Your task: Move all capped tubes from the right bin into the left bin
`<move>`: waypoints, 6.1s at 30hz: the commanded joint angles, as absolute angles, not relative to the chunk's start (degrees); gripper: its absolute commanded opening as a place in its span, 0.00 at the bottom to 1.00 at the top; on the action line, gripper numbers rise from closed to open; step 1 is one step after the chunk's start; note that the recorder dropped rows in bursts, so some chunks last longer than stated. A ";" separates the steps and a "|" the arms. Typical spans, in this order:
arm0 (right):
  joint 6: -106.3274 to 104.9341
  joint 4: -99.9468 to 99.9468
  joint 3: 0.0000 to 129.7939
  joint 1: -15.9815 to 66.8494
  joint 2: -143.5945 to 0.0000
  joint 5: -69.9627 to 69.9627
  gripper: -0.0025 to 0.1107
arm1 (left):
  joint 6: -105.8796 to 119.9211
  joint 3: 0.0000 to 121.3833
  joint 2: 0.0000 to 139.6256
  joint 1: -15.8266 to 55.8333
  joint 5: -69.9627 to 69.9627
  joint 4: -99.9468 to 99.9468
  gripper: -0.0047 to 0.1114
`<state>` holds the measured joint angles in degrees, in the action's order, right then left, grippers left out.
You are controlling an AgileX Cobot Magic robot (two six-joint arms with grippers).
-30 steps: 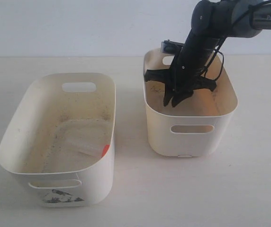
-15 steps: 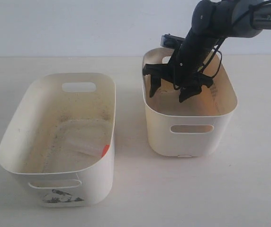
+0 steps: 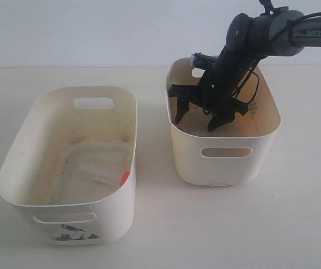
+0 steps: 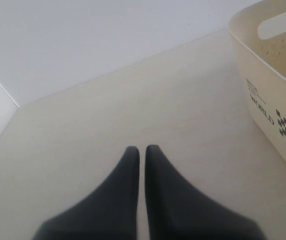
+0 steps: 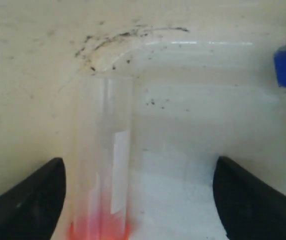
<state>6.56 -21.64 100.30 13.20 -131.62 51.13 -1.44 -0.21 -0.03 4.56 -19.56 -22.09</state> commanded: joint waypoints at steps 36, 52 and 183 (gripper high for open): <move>2.94 -14.94 100.14 13.84 -120.37 62.71 0.02 | -1.98 0.00 0.00 4.87 -19.26 -21.93 0.08; -7.72 -27.06 100.04 14.75 -104.49 69.96 0.02 | -1.98 0.00 0.00 4.87 -19.26 -21.93 0.08; 13.81 -1.31 113.27 19.04 -127.21 69.96 0.02 | -1.98 0.00 0.00 4.87 -19.26 -21.93 0.08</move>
